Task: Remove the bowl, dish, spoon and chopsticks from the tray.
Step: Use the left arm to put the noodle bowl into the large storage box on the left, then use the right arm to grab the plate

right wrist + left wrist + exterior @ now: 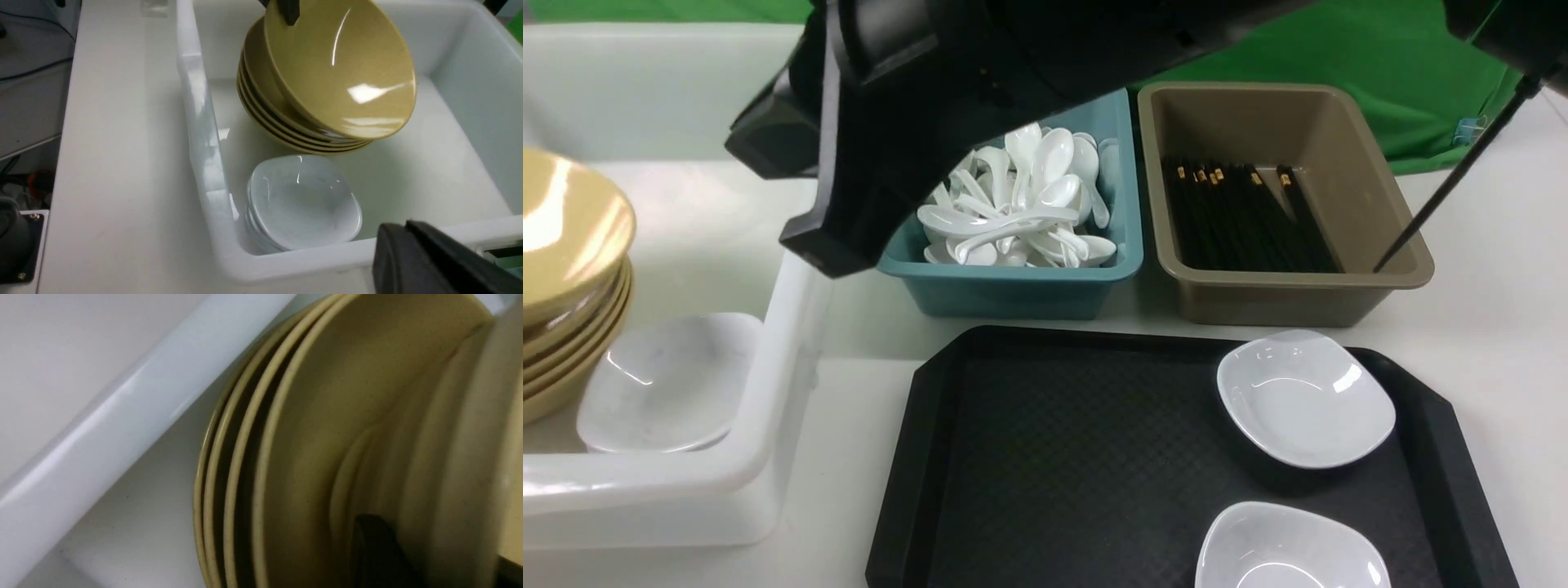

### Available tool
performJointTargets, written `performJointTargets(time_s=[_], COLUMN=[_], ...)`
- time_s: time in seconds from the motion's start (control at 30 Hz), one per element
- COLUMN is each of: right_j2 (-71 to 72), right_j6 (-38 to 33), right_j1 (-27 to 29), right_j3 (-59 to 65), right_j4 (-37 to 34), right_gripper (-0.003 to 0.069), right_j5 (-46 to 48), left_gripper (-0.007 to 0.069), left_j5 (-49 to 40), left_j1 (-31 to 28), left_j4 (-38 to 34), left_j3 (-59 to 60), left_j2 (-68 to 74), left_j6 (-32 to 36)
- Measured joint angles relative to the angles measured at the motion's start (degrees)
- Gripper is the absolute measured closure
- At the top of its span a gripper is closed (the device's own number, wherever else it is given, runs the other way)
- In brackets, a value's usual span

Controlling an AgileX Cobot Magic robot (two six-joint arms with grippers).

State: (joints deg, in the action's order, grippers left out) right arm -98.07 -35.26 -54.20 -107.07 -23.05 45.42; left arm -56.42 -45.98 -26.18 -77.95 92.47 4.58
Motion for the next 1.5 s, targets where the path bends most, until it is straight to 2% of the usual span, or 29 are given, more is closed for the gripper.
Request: performJointTargets(time_s=[0.1, 0.13, 0.2, 0.3, 0.37, 0.43, 0.5, 0.6, 0.63, 0.67, 0.7, 0.73, 0.77, 0.8, 0.83, 0.9, 1.0, 1.13, 1.23, 1.37, 1.43, 1.5], right_j2=[0.0, 0.0, 0.0, 0.0, 0.0, 0.2, 0.4, 0.5, 0.5, 0.5, 0.5, 0.4, 0.4, -0.1, -0.3, -2.0, -5.8, -10.4, -13.1, -14.9, -14.9, -14.1], right_j6=[5.5, 8.6, 14.5, 19.9, 21.6, 22.6, 23.6, 26.2, 26.7, 27.8, 28.3, 28.7, 28.7, 29.2, 29.3, 31.6, 35.7, 38.3, 40.5, 41.7, 41.7, 41.7], right_j1=[0.2, 0.5, 1.8, 4.3, 6.4, 9.9, 12.8, 17.0, 17.2, 18.4, 19.0, 19.2, 19.3, 19.3, 19.3, 19.3, 19.3, 19.4, 19.4, 19.4, 19.4, 19.4], right_j3=[0.0, 0.0, 0.0, 0.0, 0.1, 1.6, 4.3, 11.1, 11.6, 15.4, 18.1, 21.1, 21.6, 24.7, 25.8, 29.1, 31.1, 31.4, 31.4, 31.4, 31.4, 31.3], right_j4=[4.7, 8.0, 14.8, 23.1, 27.0, 28.7, 29.3, 29.7, 29.7, 29.8, 30.0, 30.1, 30.1, 30.0, 30.0, 30.0, 31.5, 32.4, 33.5, 34.3, 34.4, 34.9], right_gripper=[0.0652, 0.0652, 0.0652, 0.0652, 0.0652, 0.0652, 0.0652, 0.0636, 0.0631, 0.0601, 0.0571, 0.0522, 0.0522, 0.0440, 0.0417, 0.0281, 0.0151, 0.0113, 0.0127, 0.0232, 0.0413, 0.0534], right_j5=[-0.4, -0.2, 1.8, 7.6, 12.9, 17.8, 21.0, 21.4, 21.1, 19.4, 17.4, 15.2, 14.7, 10.8, 10.0, 5.4, 2.5, 1.1, 0.6, 0.6, 0.6, 1.1], left_gripper=[0.0282, 0.0197, 0.0097, 0.0032, 0.0029, 0.0061, 0.0146, 0.0400, 0.0419, 0.0518, 0.0583, 0.0608, 0.0612, 0.0627, 0.0632, 0.0639, 0.0641, 0.0641, 0.0641, 0.0641, 0.0641, 0.0641], left_j5=[-2.5, -3.6, -4.8, -7.9, -10.1, -11.3, -11.8, -12.3, -12.3, -12.5, -12.6, -12.8, -12.8, -12.7, -12.5, -9.5, -1.5, 6.0, 9.3, 9.8, 10.1, 10.2], left_j1=[-0.1, -0.1, -0.1, 0.0, 1.0, 5.2, 11.6, 26.7, 27.9, 34.8, 42.7, 48.1, 49.1, 55.8, 58.4, 67.2, 74.3, 76.9, 77.1, 77.3, 77.3, 77.3], left_j4=[0.9, 1.2, 1.9, 1.4, 1.0, 0.4, 0.0, 0.0, 0.0, 0.7, 1.7, 2.4, 2.5, 3.8, 4.3, 7.8, 12.4, 13.9, 13.8, 13.6, 13.4, 13.4], left_j3=[-1.2, -2.1, -4.3, -8.5, -10.6, -12.1, -12.5, -12.5, -12.5, -12.5, -12.5, -12.2, -12.0, -10.9, -10.2, -6.7, 0.9, 8.0, 11.5, 12.4, 12.4, 12.5], left_j2=[-0.5, -1.2, -3.1, -6.9, -9.1, -13.0, -16.0, -19.9, -19.9, -20.9, -21.4, -21.6, -21.6, -21.6, -21.6, -21.4, -20.9, -20.1, -19.7, -19.5, -19.5, -19.5], left_j6=[-0.1, -0.1, -0.2, -0.3, -0.2, 2.1, 4.7, 8.6, 9.0, 10.8, 12.2, 12.6, 12.7, 13.1, 13.2, 13.6, 13.6, 13.6, 13.6, 13.6, 13.6, 13.5])
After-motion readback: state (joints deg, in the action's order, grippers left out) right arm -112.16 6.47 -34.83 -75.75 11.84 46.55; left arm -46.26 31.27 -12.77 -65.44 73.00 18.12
